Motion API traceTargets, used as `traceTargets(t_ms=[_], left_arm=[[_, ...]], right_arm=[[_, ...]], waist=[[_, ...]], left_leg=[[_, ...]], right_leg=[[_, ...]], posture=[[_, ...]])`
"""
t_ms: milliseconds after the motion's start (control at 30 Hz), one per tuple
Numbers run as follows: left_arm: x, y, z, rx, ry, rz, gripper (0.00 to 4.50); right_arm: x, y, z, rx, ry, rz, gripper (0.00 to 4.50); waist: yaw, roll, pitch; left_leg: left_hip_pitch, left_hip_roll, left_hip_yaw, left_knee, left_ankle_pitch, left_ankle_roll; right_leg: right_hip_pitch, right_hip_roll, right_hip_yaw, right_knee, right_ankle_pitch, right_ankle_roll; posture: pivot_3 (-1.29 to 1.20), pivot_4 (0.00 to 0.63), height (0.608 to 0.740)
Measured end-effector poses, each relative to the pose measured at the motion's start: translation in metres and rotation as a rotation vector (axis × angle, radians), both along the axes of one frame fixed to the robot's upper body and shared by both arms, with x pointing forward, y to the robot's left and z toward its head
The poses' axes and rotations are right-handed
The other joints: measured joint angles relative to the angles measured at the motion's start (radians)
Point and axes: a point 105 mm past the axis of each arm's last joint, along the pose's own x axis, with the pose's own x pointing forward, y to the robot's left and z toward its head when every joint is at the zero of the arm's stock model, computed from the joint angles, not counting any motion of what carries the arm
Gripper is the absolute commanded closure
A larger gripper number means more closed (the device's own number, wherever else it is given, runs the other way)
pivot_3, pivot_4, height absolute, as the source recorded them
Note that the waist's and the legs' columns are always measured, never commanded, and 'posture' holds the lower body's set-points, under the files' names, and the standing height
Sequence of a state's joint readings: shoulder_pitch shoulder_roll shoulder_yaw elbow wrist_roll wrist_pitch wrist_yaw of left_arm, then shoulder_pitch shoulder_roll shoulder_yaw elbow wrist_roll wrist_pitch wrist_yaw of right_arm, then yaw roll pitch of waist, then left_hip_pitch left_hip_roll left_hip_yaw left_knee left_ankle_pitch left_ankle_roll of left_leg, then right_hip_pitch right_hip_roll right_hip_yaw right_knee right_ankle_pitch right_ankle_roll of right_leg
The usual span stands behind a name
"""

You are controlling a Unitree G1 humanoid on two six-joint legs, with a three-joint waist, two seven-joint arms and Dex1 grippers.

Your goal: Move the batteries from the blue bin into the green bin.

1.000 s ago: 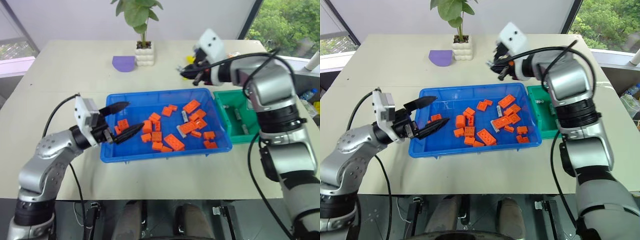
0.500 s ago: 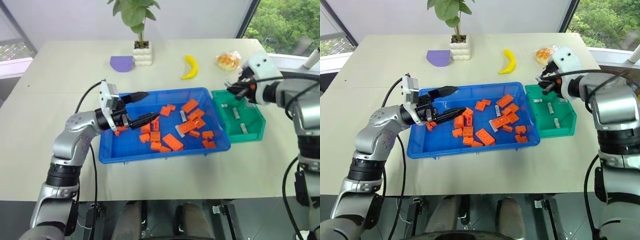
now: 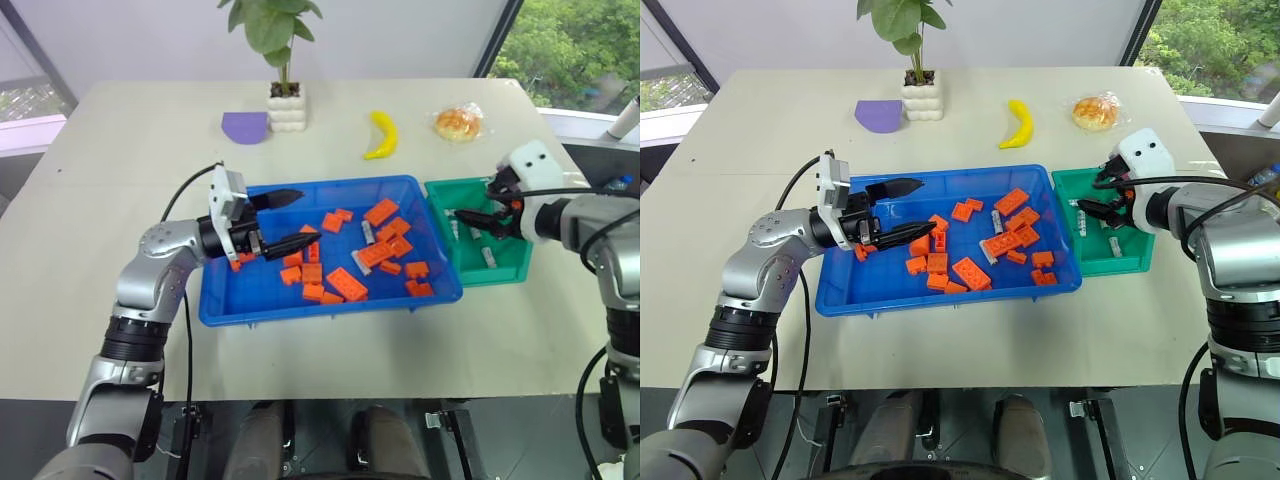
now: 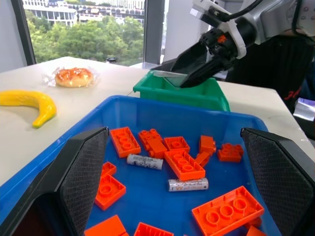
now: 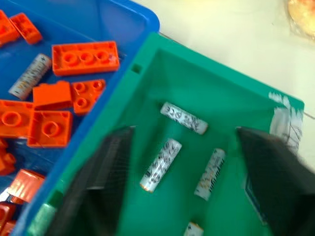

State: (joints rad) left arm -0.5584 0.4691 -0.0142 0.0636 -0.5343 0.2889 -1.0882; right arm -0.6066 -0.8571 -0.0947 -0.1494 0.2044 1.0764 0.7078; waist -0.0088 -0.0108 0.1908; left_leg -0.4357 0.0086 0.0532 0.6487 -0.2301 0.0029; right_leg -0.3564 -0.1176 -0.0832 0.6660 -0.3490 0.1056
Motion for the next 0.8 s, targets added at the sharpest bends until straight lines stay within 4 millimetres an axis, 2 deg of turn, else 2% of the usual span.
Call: traceTargets(t_ms=[167, 300, 367, 533, 567, 700, 800], left_arm=[[0.001, 0.005, -0.001, -0.001, 0.004, 0.021, 0.00], [0.002, 0.010, 0.002, -0.008, -0.007, 0.050, 0.00], [0.003, 0.014, 0.004, -0.003, -0.011, 0.063, 0.00], [0.001, 0.022, 0.008, 0.009, -0.033, 0.092, 0.00], [0.000, 0.025, 0.010, 0.014, -0.039, 0.103, 0.00], [-0.003, 0.029, 0.010, 0.026, -0.041, 0.126, 0.00], [-0.005, 0.030, 0.009, 0.028, -0.040, 0.140, 0.00]], right_arm=[[0.009, -0.004, 0.008, -0.025, -0.058, -0.008, 0.03], [0.019, 0.024, 0.043, -0.044, -0.202, 0.179, 0.03], [0.018, 0.038, 0.049, -0.052, -0.223, 0.291, 0.03], [0.006, 0.068, 0.031, -0.069, -0.135, 0.576, 0.03], [-0.001, 0.071, 0.023, -0.128, -0.086, 0.680, 0.03], [-0.004, 0.067, 0.003, -0.257, 0.030, 0.836, 0.03], [-0.001, 0.069, -0.005, -0.334, 0.071, 0.937, 0.03]], waist=[[-0.001, 0.000, 0.000], [-0.004, 0.000, 0.000], [-0.003, 0.000, 0.000], [0.001, 0.000, 0.000], [0.001, 0.000, 0.000], [-0.004, 0.000, 0.000], [-0.006, 0.000, 0.000]], left_leg=[[0.000, 0.000, 0.000, 0.000, 0.000, 0.000], [0.000, 0.001, 0.000, 0.000, 0.000, 0.000], [0.000, 0.000, 0.000, 0.000, 0.000, 0.000], [0.000, 0.000, 0.000, 0.001, 0.000, 0.000], [0.000, 0.000, -0.001, 0.001, 0.000, 0.000], [0.000, 0.000, 0.000, 0.001, 0.000, 0.000], [0.000, 0.001, 0.000, 0.001, 0.000, 0.000]], right_leg=[[0.000, 0.000, 0.000, 0.000, 0.000, 0.000], [-0.001, 0.001, 0.000, 0.000, 0.000, 0.000], [0.000, 0.001, 0.000, 0.000, 0.000, 0.000], [0.000, 0.000, 0.000, 0.000, 0.000, 0.000], [0.000, 0.000, 0.000, 0.000, 0.000, 0.000], [0.000, 0.000, 0.000, 0.000, 0.000, 0.000], [0.000, 0.000, 0.000, 0.000, 0.000, 0.000]], posture=[[0.00, 0.150, 0.739], [0.00, 0.150, 0.739], [0.00, 0.150, 0.739], [0.00, 0.150, 0.739], [0.00, 0.150, 0.739], [0.00, 0.150, 0.739], [0.00, 0.150, 0.739]])
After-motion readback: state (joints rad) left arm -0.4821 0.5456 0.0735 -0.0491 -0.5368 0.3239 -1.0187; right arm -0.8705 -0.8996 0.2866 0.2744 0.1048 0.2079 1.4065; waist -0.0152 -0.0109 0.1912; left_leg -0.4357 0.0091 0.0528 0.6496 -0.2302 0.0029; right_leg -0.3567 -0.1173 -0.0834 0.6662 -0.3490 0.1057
